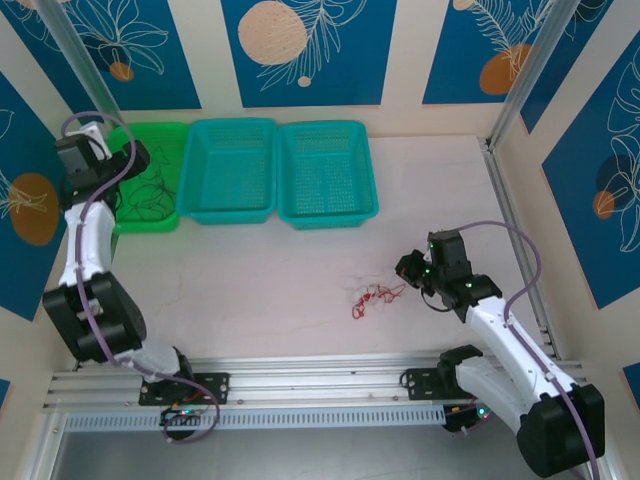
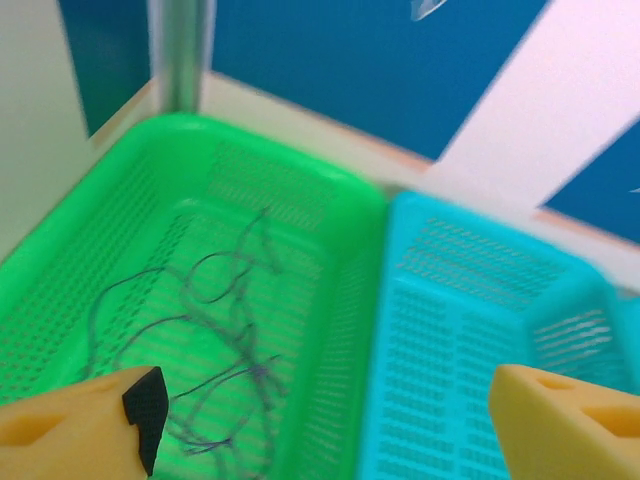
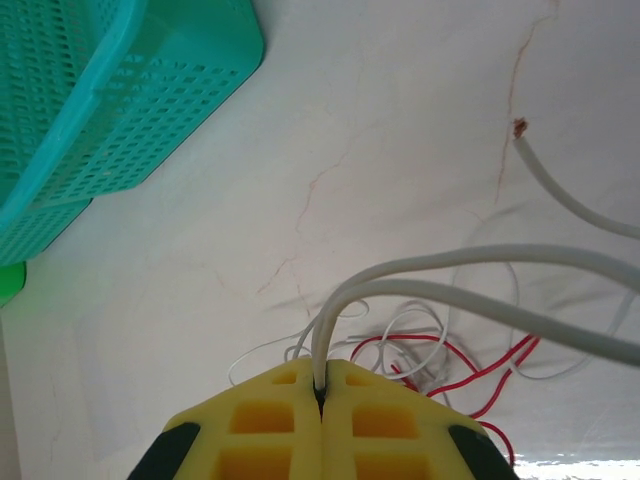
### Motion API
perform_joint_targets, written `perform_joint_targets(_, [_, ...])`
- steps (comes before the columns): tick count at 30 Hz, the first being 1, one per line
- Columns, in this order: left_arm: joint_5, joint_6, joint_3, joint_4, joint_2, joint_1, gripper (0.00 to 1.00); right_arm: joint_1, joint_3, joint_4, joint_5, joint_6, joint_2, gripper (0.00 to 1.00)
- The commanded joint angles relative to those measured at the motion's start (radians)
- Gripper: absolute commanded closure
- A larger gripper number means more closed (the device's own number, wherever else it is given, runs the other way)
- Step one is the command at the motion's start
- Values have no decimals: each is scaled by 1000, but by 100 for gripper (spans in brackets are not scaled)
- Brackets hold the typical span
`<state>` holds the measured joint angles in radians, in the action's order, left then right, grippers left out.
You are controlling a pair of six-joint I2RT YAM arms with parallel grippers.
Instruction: Untangle the cables
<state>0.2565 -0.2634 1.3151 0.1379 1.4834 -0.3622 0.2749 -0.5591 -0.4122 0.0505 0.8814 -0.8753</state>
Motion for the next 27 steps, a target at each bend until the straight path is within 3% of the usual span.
perform_joint_targets(1, [171,-103,-88,-138,-148,59,17,16,-55,65,-100,-25,-44,100])
perform_joint_targets(9, [281,-31,-376,-249,-422,451,16,172,-253,75,-169,-118,-206,100])
perform_joint_targets(15, [321,157,-560,-264,-504,743,15,257,-368,98,-205,-126,-325,100])
perform_joint_targets(19, [343,181,-645,-360,-446,893,13,294,-415,122,-233,-138,-389,100])
perform_joint_targets(23, [374,252,-620,-360,-275,1005,12,321,-468,92,-239,-132,-442,100])
perform_joint_targets(27, [210,196,-641,-538,-113,1051,12,331,-493,79,-249,-104,-468,100])
